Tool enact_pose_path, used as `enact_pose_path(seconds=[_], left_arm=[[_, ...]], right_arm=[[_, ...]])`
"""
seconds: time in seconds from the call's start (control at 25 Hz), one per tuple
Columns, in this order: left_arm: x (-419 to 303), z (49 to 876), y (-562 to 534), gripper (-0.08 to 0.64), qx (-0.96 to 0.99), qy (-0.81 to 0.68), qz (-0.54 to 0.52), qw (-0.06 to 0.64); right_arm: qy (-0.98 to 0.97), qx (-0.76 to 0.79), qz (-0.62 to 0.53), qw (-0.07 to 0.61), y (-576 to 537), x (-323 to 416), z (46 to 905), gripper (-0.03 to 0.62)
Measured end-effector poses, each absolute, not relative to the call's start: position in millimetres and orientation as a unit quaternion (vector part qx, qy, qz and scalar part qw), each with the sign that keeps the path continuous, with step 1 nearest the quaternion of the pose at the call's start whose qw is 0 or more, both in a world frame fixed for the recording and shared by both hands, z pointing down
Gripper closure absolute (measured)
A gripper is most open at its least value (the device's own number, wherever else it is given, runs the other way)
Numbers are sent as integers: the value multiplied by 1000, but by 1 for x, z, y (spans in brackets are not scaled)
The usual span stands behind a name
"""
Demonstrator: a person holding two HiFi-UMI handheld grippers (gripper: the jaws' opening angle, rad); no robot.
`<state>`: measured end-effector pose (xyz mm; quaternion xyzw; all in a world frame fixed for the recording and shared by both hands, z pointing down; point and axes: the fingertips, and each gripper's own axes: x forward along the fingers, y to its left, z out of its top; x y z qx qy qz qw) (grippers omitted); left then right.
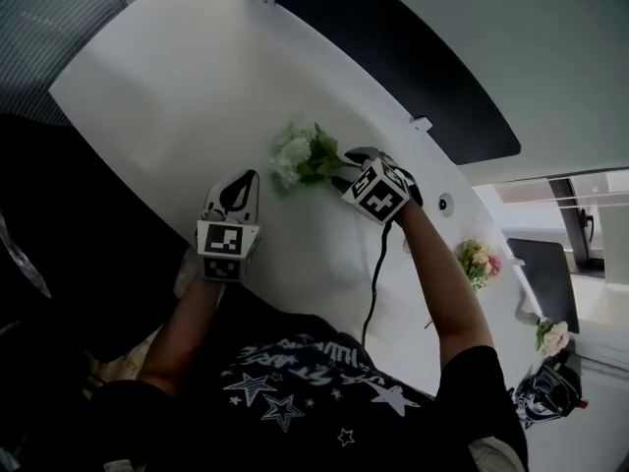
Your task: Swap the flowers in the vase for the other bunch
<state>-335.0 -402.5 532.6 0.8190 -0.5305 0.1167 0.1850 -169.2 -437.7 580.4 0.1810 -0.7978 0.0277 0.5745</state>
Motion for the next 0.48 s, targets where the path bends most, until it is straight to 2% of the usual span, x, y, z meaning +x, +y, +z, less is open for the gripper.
enact_pose_path(seconds=[0.2,0.48], left_arm=[[-334,538,-403,553,819,-528,123,189],[-329,544,-403,554,823,-518,131,192]], right_arm=[[-777,130,33,615,-440,-172,593,400],[-773,125,16,622,-449,-185,598,425]])
